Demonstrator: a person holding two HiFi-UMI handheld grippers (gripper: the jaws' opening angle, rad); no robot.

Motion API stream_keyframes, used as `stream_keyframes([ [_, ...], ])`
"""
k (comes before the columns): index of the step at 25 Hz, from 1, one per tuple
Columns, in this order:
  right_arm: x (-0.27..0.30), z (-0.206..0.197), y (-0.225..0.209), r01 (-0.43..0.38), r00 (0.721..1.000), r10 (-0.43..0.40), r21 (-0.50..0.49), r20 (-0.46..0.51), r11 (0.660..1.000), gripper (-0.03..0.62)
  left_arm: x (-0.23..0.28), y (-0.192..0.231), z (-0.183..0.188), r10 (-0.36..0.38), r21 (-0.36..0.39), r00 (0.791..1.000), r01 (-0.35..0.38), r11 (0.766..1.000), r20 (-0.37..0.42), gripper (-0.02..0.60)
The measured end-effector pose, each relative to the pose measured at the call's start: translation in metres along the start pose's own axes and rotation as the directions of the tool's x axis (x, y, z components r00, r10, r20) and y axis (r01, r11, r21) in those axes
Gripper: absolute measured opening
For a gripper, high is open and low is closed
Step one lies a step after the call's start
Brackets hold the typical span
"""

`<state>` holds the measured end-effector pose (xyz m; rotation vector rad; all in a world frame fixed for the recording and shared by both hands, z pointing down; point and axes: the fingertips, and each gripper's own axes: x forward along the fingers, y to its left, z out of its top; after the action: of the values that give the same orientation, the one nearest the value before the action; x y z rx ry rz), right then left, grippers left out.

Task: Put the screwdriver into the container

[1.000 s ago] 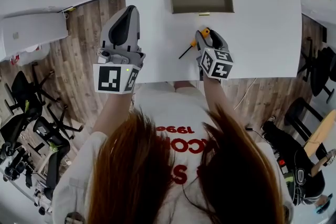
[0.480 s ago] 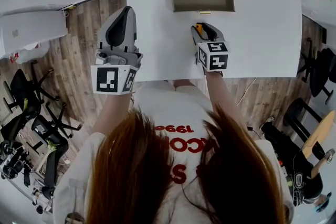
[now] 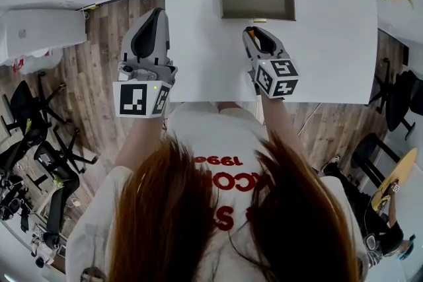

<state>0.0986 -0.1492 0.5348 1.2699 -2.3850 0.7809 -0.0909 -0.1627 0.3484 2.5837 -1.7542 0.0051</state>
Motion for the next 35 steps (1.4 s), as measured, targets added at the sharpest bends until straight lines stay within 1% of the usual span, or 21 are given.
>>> stream_keyframes([
  [3,-0.015,0.036,0.001,0.013,0.992,-0.009,-0.038,0.126,0.999,0.101,0.0,0.002,0.009,0.01,0.007,1.0,-0.01,1.0,0.026,0.005],
  [5,-0.026,0.061,0.003,0.013,0.979,-0.002,-0.053,0.206,0.999,0.1,0.0,0.003,0.016,0.014,0.012,0.999,-0.015,1.0,0.044,0.005],
  [7,-0.039,0.086,0.006,0.007,0.959,0.012,-0.067,0.282,0.998,0.1,0.0,0.002,0.023,0.016,0.018,0.998,-0.017,1.0,0.063,0.005],
  [10,-0.062,0.124,0.011,0.007,0.919,0.031,-0.095,0.392,0.995,0.098,-0.001,0.001,0.035,0.02,0.026,0.996,-0.023,0.999,0.092,0.005],
  [14,-0.092,0.167,0.021,0.012,0.857,0.062,-0.14,0.512,0.99,0.098,0.0,-0.001,0.047,0.026,0.033,0.992,-0.03,0.999,0.126,0.005],
  [18,-0.119,0.196,0.03,0.021,0.808,0.084,-0.171,0.584,0.985,0.098,-0.001,-0.003,0.058,0.026,0.039,0.987,-0.033,0.999,0.157,0.005],
  [21,-0.133,0.209,0.034,0.023,0.781,0.095,-0.181,0.617,0.983,0.098,0.002,-0.005,0.065,0.024,0.043,0.984,-0.032,0.999,0.177,0.005],
  [23,-0.139,0.216,0.036,0.024,0.77,0.101,-0.187,0.629,0.982,0.098,0.005,-0.006,0.069,0.021,0.046,0.982,-0.031,0.998,0.189,0.005],
  [27,-0.145,0.225,0.038,0.028,0.763,0.105,-0.195,0.637,0.98,0.098,0.01,-0.006,0.074,0.02,0.046,0.979,-0.03,0.998,0.202,0.005],
  [31,-0.145,0.231,0.036,0.029,0.762,0.108,-0.2,0.638,0.979,0.098,0.017,-0.005,0.074,0.024,0.042,0.979,-0.033,0.999,0.205,0.005],
  [35,-0.143,0.232,0.034,0.025,0.769,0.111,-0.203,0.629,0.979,0.098,0.02,-0.005,0.071,0.023,0.041,0.98,-0.032,0.999,0.199,0.005],
])
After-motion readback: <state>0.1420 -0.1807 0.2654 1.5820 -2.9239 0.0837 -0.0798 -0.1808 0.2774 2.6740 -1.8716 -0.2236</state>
